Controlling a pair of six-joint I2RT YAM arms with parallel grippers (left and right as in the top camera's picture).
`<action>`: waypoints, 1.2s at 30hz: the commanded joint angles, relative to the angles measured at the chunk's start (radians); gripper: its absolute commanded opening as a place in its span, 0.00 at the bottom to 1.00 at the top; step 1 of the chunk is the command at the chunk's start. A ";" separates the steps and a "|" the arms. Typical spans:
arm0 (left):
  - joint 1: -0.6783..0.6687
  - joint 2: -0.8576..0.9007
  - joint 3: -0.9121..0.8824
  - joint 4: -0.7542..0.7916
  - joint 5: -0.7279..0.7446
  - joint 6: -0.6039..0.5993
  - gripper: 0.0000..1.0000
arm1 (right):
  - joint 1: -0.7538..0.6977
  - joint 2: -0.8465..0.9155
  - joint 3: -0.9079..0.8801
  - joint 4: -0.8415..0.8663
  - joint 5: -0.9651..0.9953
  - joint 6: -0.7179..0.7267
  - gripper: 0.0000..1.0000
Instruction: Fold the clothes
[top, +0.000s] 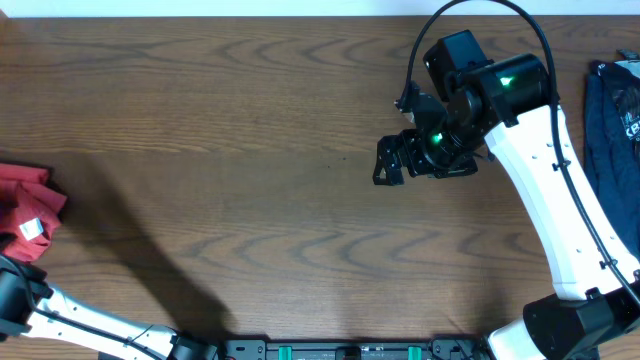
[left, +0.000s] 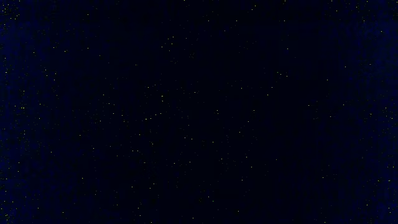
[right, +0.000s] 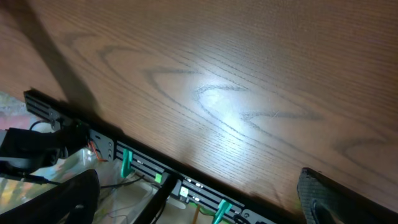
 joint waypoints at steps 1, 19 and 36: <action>0.002 0.013 0.013 0.023 0.069 0.010 0.56 | 0.014 0.003 0.005 0.000 -0.006 0.018 0.99; -0.023 -0.344 0.013 -0.024 0.073 -0.105 0.56 | 0.014 0.003 0.005 0.009 -0.003 0.018 0.99; -0.428 -0.896 0.013 -0.138 0.073 -0.100 0.62 | -0.130 -0.030 0.007 0.059 0.154 0.033 0.99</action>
